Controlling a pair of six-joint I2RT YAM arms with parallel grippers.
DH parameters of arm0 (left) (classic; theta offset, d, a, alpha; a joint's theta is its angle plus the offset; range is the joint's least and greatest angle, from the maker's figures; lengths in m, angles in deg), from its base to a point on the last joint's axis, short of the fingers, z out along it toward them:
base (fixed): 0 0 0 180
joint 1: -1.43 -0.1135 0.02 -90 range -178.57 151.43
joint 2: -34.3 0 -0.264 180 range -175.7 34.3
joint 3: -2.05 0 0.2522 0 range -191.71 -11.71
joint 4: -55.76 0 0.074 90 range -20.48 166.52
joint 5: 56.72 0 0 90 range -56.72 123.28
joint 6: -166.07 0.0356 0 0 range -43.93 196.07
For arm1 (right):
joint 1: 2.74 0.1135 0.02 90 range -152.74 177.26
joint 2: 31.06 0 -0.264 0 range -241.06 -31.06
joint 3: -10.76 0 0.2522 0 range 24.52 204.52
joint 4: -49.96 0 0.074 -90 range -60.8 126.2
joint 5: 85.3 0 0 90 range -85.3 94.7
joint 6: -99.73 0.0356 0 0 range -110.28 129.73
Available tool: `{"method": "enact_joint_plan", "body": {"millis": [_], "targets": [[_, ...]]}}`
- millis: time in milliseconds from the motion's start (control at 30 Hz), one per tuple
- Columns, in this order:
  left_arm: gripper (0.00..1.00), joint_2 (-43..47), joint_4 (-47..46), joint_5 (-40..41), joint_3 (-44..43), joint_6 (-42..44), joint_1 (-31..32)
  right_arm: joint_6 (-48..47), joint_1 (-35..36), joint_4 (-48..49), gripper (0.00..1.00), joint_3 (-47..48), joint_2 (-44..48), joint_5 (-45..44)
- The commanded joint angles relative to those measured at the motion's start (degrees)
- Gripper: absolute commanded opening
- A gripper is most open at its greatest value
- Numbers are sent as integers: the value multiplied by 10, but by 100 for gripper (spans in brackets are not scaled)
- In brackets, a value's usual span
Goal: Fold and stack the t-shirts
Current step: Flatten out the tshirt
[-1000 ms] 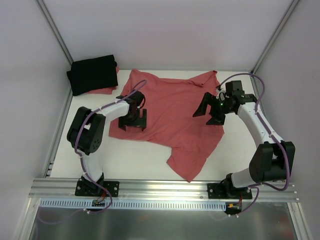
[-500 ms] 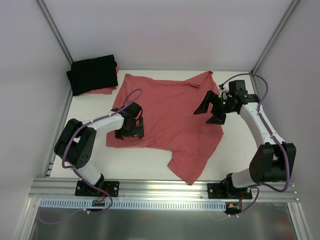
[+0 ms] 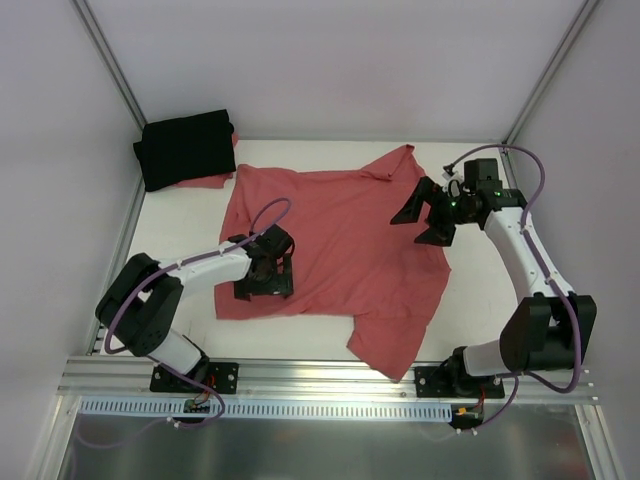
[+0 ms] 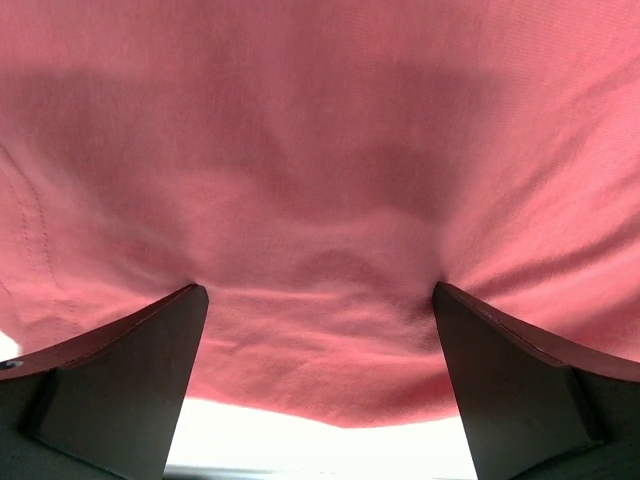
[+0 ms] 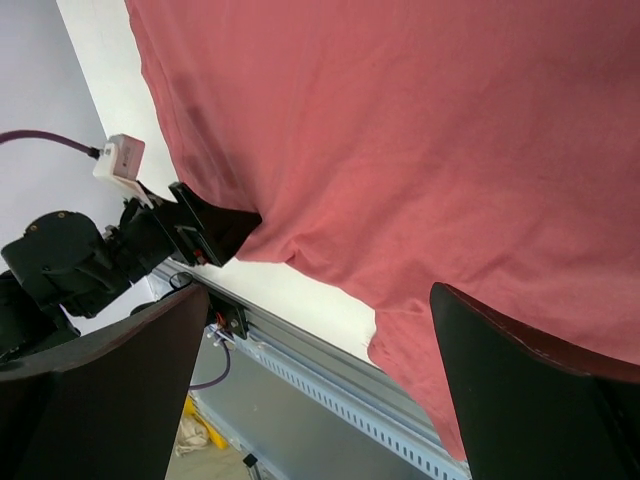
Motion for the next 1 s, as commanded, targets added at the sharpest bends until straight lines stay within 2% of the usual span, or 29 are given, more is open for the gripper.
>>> {"method": "enact_joint_plan", "body": {"millis": [0,133,167,233,267,367,533,667,800,967], "targets": [[99,9,133,-8,-10,-13,15,8,-11,3,99,50,7,0],[99,65,139,53,-156,49,15,35,-15,24,99,157,-61,-16],[99,70,131,68,-218,65,14,60,-17,51,100,185,-81,-16],[99,69,120,79,-281,105,14,88,-22,75,99,272,-149,-7],[99,63,114,87,-339,119,14,98,-23,93,99,303,-177,-1],[99,23,127,103,-435,160,13,131,-31,106,100,422,-290,28],[99,-49,188,111,-549,168,11,218,-39,208,99,472,-426,79],[99,-33,170,93,-526,171,11,263,-39,271,97,475,-488,110],[99,-27,130,76,-493,218,10,286,-39,299,95,480,-529,114],[99,-53,114,57,-493,258,1,286,-36,265,94,528,-568,107]]}}
